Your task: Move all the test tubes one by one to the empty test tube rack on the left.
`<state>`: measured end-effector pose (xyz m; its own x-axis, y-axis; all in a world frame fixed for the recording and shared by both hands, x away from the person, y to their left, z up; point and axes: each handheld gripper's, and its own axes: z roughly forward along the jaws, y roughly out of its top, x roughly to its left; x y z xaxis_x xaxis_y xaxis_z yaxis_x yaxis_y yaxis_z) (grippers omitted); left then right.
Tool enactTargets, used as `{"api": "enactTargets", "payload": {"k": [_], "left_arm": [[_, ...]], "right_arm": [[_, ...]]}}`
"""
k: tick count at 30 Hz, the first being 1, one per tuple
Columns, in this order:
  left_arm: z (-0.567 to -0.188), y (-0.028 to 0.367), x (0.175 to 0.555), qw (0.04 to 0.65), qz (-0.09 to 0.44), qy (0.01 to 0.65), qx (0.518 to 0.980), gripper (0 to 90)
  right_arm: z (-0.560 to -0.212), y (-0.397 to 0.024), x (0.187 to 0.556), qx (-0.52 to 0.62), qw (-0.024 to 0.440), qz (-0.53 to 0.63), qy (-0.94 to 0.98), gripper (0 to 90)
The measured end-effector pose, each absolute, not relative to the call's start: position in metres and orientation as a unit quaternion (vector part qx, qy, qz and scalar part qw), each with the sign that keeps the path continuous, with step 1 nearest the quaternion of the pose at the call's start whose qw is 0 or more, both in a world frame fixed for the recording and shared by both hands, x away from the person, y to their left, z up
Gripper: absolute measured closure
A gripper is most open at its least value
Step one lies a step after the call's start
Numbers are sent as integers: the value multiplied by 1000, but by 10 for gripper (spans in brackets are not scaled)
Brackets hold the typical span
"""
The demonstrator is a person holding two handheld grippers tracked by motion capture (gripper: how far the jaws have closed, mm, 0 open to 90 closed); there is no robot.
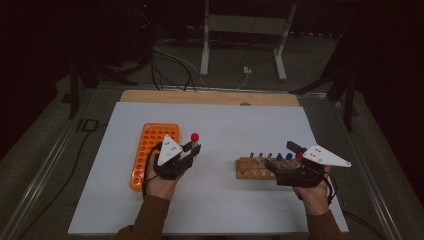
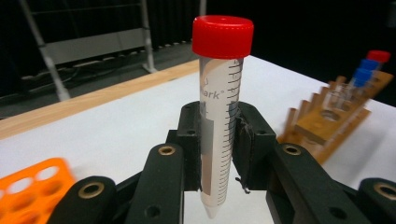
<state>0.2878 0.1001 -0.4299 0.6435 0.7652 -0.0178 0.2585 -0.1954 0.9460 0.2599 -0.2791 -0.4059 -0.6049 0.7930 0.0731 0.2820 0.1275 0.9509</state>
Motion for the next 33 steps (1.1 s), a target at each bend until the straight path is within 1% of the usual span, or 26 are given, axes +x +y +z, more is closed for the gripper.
{"api": "enactTargets", "payload": {"k": [11,22,33], "left_arm": [[-433,132,303,520,273,382,714,744],[-447,146,329,501,289,419,700,744],[-464,147,345,460,285,441,716,744]], "right_arm": [[-407,-297,256,393,245,544,700,3],[-406,-301,254,392,247,550,694,3],[-406,-303,254,391,249,553,693,3]]}}
